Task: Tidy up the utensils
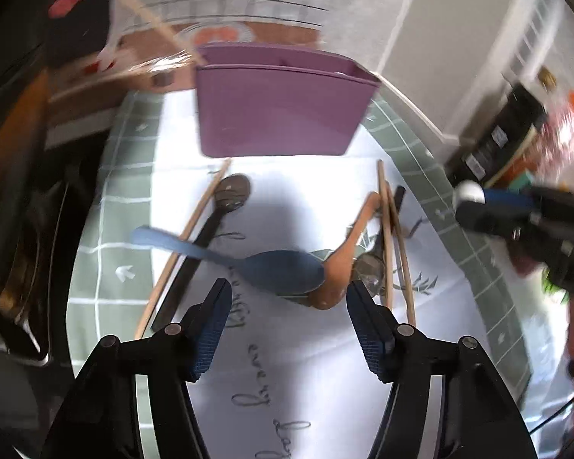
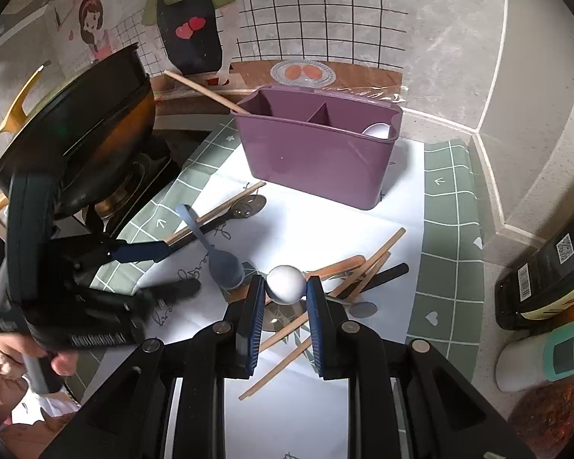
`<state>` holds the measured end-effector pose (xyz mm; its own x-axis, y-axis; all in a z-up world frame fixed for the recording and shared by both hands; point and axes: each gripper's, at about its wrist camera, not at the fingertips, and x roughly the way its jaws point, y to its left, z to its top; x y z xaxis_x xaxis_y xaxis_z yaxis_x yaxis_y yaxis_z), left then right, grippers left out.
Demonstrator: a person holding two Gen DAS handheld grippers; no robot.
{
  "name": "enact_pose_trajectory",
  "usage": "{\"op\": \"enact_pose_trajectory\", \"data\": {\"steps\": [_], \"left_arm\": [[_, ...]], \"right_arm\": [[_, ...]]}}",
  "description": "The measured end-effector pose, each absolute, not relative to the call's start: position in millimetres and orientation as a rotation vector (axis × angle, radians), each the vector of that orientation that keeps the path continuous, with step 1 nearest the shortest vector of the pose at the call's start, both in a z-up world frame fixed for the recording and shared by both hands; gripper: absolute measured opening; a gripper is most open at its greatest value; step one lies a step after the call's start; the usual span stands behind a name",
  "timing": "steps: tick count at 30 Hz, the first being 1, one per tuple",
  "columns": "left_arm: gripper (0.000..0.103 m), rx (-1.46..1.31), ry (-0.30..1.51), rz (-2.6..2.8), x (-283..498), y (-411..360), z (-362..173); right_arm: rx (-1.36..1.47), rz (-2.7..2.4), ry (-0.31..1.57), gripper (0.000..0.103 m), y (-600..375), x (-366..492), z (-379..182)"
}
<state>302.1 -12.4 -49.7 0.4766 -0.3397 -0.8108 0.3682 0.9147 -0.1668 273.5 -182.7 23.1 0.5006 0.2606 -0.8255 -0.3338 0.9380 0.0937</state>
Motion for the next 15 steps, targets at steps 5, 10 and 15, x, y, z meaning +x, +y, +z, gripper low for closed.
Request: {"op": "enact_pose_trajectory", "data": {"steps": [5,10,15], "left_arm": [[0.063,0.315,0.949,-0.484,308,-35,-63],[0.063,0.483,1.014,-0.49,322,-34,-80],[0.064,0.564,1.06,-0.487,335,-33,-90]], "right_arm": [[-0.068,0.347,0.989,0.019,-191,272,21],[-0.051,0.346,0.989,0.019,-196,271,21],[-0.056,0.346,0.993,0.019,-197,271,21]]}}
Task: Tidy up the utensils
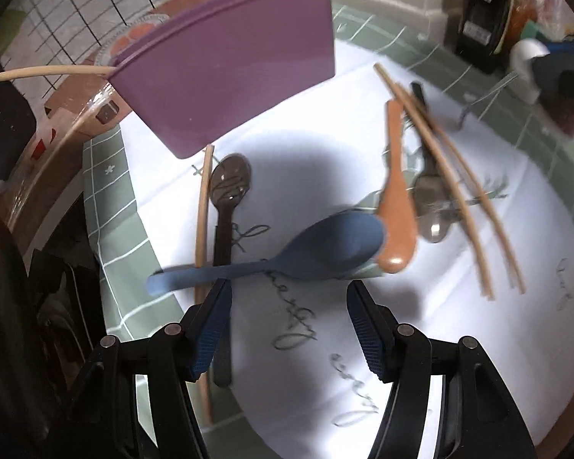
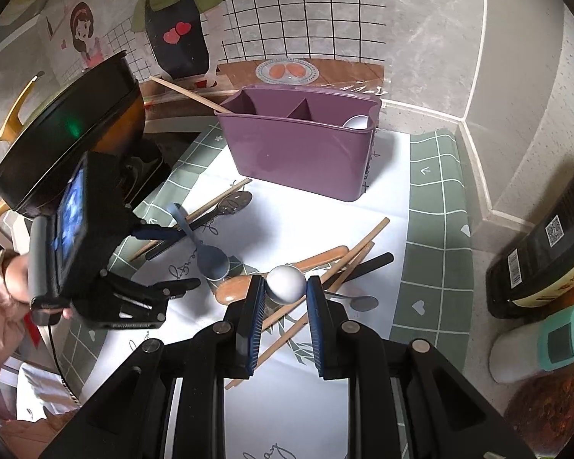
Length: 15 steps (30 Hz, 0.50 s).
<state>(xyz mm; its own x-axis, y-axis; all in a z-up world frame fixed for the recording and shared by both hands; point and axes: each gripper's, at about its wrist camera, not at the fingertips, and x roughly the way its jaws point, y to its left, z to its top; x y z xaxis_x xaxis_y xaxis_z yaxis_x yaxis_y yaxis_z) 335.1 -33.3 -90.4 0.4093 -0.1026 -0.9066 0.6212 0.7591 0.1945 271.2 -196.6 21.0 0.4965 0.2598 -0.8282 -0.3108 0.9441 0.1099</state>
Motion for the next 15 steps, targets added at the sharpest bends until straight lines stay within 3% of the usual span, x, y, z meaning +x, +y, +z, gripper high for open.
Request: {"op": "enact_pose_trajectory", "data": {"steps": [12,14,15], "left_arm": [[0.067,0.38,1.153,-0.564,406,-61,-100],[0.06,0.364,1.144,-0.549,414,-63,-100],[0.049,0.354,1.141,-0.545,416,-63,-99]], "right_arm": [[-0.046,0.353,1.003,0.019,-200,280,28],[-0.039,0.348,1.002,0.019,-204,281,29],[-0.036,0.346,1.001,0.019,-205,281,30]]}}
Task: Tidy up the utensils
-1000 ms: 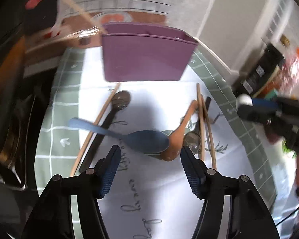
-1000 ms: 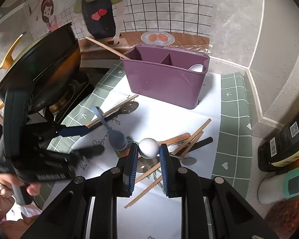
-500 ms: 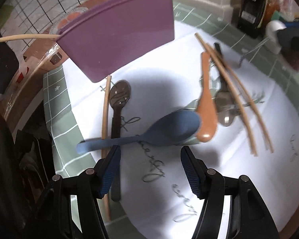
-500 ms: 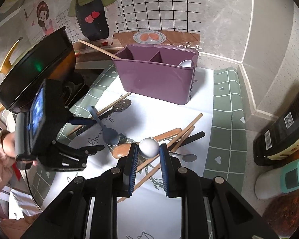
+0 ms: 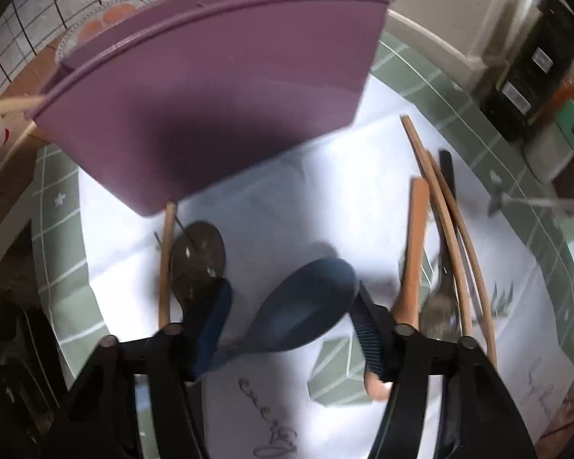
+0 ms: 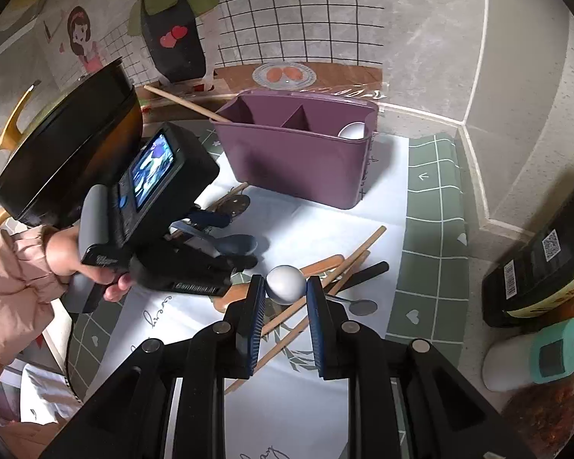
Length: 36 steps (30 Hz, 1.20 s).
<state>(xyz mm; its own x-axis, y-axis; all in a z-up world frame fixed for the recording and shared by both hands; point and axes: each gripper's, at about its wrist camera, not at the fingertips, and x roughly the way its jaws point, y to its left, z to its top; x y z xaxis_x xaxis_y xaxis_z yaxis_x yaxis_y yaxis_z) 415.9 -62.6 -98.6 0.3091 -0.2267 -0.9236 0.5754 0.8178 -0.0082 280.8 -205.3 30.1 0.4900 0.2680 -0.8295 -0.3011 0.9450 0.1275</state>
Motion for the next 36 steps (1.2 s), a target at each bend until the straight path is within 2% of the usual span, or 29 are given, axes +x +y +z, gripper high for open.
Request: {"op": "enact_pose_trajectory", "data": {"steps": [1,3,6,13,22,30,36], "left_arm": [[0.035,0.347,1.139,-0.537,417,-62,-98],[0.021,0.291,1.151,-0.502,419,-54,-96],[0.01,0.163,1.173,-0.491,412,-38,-93],[0.01,0.027,1.085,-0.474,367,-12,-60],[0.01,-0.167,0.837,-0.487,332,7,41],[0.01,-0.245,0.516,-0.529,340,6,173],[0.01,-0.275,0.32,-0.55,352,2,236]], "right_arm": [[-0.033,0.343,0.999,0.019,-207,281,31],[-0.025,0.341,0.998,0.019,-210,281,32],[-0.017,0.343,0.999,0.019,-212,281,32],[-0.029,0.369,0.987,0.019,-199,280,36],[0.03,0.444,0.93,0.019,-179,278,69],[0.027,0.473,0.721,0.019,-174,290,181],[0.072,0.485,0.571,0.019,-180,303,256]]}}
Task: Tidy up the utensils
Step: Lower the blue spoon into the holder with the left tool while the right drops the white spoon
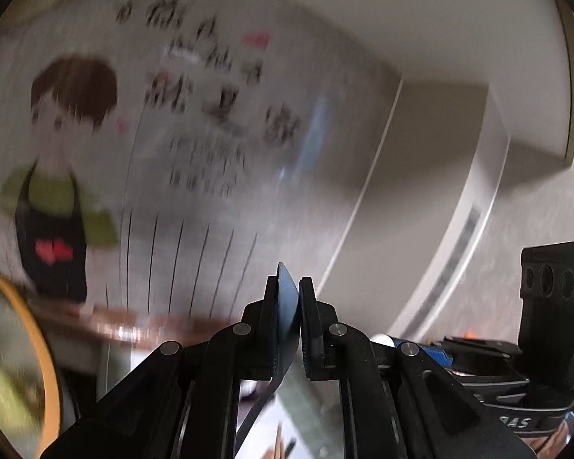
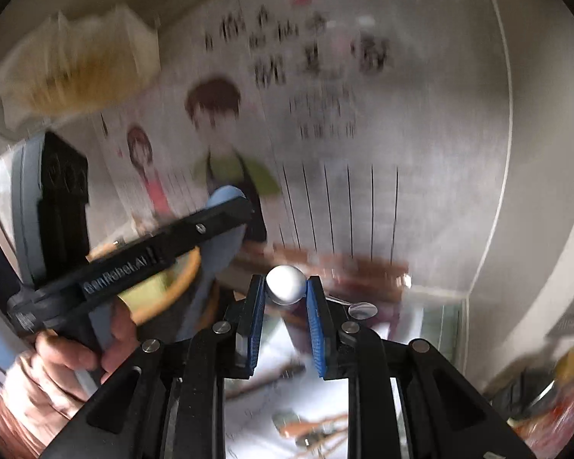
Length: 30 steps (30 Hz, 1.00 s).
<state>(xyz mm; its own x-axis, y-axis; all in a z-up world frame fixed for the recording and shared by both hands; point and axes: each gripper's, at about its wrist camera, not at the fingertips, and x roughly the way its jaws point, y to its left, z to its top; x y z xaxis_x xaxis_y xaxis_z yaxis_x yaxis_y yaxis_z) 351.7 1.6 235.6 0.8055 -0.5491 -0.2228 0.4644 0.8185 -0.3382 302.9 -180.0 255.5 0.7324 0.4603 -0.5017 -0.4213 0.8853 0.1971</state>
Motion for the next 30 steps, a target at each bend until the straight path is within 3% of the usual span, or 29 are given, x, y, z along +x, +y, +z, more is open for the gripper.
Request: {"op": "enact_pose_trajectory", "data": {"steps": [7,18,30], "left_arm": [[0.01,-0.278,0.293,-0.511,390,-18,227],[0.01,-0.359,0.336,-0.472,476,-36,130],[0.01,-0.343,0.266,-0.419,497,-36,72]], "right_arm": [[0.112,0.487,0.553,0.019,-189,331,257],[0.258,0.502,0.756,0.019,-223,409,147],[0.311,0.525,0.905,0.019,-225,448,71]]}}
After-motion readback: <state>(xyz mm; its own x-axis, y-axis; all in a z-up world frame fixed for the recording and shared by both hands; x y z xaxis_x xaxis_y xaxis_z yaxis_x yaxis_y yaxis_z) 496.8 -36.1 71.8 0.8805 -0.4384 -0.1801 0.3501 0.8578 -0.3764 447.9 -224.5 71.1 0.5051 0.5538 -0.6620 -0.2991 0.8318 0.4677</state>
